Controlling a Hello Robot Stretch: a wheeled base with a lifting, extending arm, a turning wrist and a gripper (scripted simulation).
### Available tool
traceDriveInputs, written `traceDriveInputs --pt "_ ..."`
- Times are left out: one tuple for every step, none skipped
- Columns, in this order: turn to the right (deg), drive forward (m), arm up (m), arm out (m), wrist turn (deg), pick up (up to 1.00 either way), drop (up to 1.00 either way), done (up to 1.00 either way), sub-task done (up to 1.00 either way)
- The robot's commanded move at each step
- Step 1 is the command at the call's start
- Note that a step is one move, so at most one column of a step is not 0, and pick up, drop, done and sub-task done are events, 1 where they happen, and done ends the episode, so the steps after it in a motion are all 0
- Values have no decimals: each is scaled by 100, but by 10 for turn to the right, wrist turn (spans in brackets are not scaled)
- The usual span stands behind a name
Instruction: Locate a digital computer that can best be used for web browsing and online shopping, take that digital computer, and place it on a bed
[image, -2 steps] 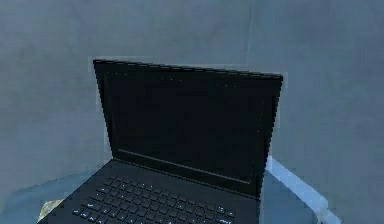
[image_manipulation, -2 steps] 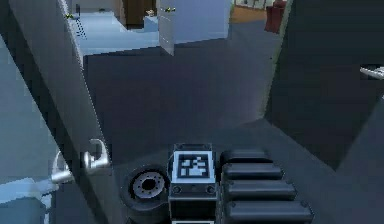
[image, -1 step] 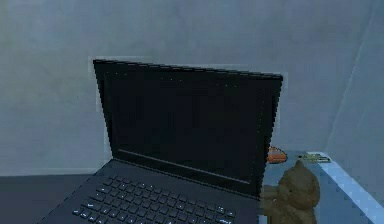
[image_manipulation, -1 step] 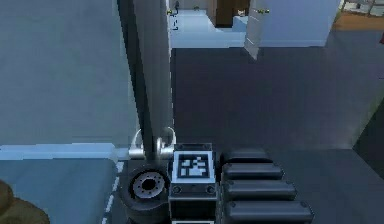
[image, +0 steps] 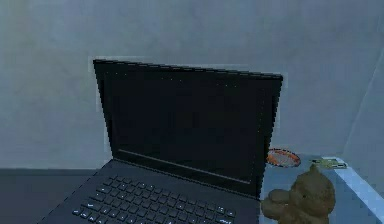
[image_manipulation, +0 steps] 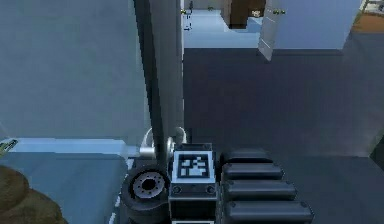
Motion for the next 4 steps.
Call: traceDriveInputs --pt "180 0 0 0 0 0 0 0 0" --pt "-150 0 0 0 0 0 0 0 0" --pt "90 0 0 0 0 0 0 0 0" --pt "0 20 0 0 0 0 0 0 0"
